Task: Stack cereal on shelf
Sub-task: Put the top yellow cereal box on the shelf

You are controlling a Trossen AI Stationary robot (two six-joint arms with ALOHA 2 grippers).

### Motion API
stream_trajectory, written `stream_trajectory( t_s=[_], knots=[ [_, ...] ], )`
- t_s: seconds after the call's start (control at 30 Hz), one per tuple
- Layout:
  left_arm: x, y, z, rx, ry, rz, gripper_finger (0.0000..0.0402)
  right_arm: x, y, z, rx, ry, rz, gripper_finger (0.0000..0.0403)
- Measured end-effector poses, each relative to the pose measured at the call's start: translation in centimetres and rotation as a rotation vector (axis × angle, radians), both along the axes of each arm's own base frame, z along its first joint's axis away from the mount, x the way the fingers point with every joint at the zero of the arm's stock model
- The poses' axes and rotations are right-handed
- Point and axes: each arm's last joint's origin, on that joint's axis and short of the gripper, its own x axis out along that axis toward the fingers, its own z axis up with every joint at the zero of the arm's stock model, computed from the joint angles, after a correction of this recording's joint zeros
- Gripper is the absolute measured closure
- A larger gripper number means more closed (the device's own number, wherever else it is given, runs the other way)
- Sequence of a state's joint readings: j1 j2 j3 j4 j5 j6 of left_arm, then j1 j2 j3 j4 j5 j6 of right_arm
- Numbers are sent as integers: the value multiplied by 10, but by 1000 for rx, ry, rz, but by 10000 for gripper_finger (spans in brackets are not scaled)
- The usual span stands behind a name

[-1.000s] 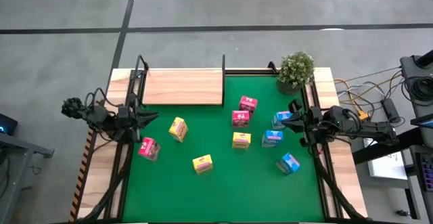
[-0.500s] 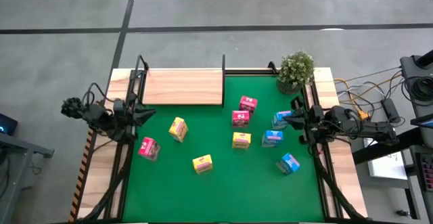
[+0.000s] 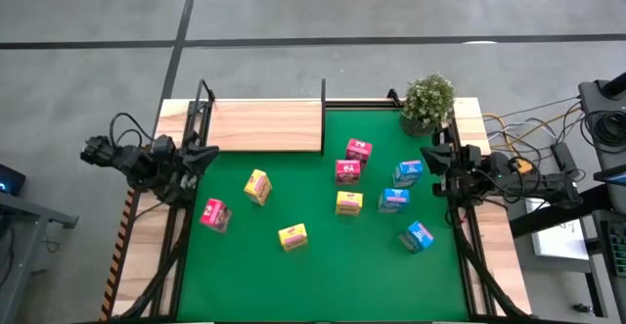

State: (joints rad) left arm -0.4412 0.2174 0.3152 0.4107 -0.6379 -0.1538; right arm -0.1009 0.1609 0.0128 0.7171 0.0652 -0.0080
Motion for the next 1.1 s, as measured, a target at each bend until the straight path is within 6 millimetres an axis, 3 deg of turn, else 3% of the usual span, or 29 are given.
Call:
stream_trajectory(
  t_s=[0.2,0.5,0.67,0.77,0.93,1.1],
  knots=[
    [21,-9,27,-44,115,16,373,1,-4,3,-58,-5,-173,394],
    [36,-12,54,-343,653,177,373,9,-6,23,-106,65,-259,394],
    [36,-15,46,-673,945,322,373,17,-7,29,-133,130,-289,394],
    [46,-23,36,-844,1046,360,373,23,-8,32,-155,161,-299,394],
    [75,-35,28,-892,1052,337,372,32,-9,38,-170,195,-304,394],
    [91,-40,24,-865,1086,370,352,41,-10,41,-190,231,-311,394]
  ],
)
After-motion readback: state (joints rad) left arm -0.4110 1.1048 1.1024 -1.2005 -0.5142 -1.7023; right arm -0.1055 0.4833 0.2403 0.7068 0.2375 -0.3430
